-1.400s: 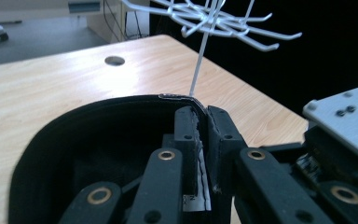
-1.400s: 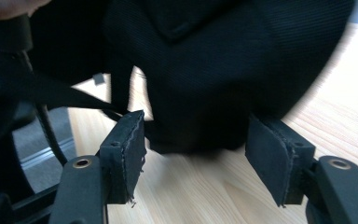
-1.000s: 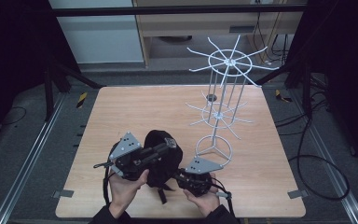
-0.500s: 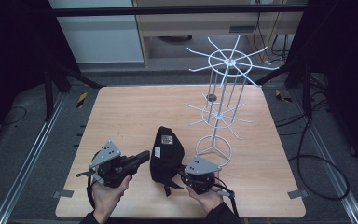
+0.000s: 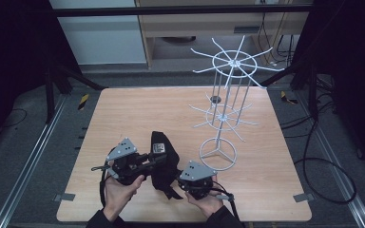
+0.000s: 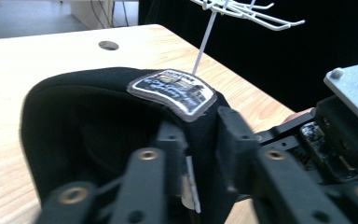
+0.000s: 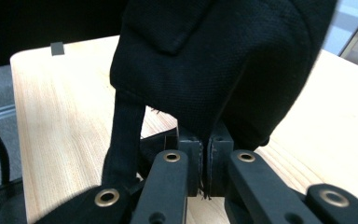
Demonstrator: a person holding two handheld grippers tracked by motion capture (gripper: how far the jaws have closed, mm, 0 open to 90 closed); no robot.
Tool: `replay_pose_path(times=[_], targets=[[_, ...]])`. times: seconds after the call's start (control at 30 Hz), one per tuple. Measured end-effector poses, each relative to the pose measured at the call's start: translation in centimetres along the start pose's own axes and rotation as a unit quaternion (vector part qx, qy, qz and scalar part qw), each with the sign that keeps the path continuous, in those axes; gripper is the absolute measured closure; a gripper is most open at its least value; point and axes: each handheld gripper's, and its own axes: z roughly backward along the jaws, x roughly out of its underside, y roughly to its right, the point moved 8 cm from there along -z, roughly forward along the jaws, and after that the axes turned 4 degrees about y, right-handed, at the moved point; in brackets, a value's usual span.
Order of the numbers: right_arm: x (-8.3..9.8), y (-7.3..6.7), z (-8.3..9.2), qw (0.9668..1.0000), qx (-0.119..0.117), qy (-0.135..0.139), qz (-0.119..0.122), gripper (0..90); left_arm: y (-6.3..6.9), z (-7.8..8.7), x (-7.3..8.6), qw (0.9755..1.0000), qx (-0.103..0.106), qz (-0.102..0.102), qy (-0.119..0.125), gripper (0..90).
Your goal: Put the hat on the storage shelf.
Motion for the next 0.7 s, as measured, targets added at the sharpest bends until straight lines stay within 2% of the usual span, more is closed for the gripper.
replay_pose_path(times=[0.1, 0.23, 0.4, 0.43, 0.47, 0.53, 0.6, 0.7], targets=[[-0.2, -0.1, -0.2, 1.0000, -0.003, 0.000, 0.003, 88.0, -0.3, 1.0, 0.3, 1.0000, 0.001, 0.000, 0.004, 80.2], [-0.4, -1.1, -1.2, 0.9998, -0.015, -0.007, 0.008, 86.9, -1.2, 2.5, 1.3, 0.9999, -0.009, 0.010, 0.010, 80.3], [-0.8, -2.7, -3.0, 0.9993, -0.025, -0.023, 0.019, 84.5, -2.6, 4.7, 2.9, 0.9993, -0.029, 0.020, 0.012, 78.6], [-0.7, -2.9, -3.3, 0.9991, -0.028, -0.026, 0.019, 83.6, -3.2, 5.5, 3.9, 0.9989, -0.040, 0.024, 0.007, 78.4], [-0.7, -2.9, -3.3, 0.9991, -0.028, -0.026, 0.019, 83.6, -3.2, 5.5, 3.9, 0.9989, -0.040, 0.024, 0.007, 78.1], [-0.3, -3.7, -4.3, 0.9983, -0.038, -0.039, 0.019, 79.2, -3.8, 6.3, 4.6, 0.9984, -0.050, 0.026, 0.005, 78.1], [-0.2, -4.3, -5.0, 0.9981, -0.045, -0.038, 0.020, 76.4, -4.4, 6.9, 5.3, 0.9978, -0.057, 0.032, 0.003, 78.2], [0.1, -4.9, -5.8, 0.9975, -0.053, -0.044, 0.015, 68.8, -5.4, 7.3, 5.9, 0.9967, -0.076, 0.030, -0.005, 78.0]])
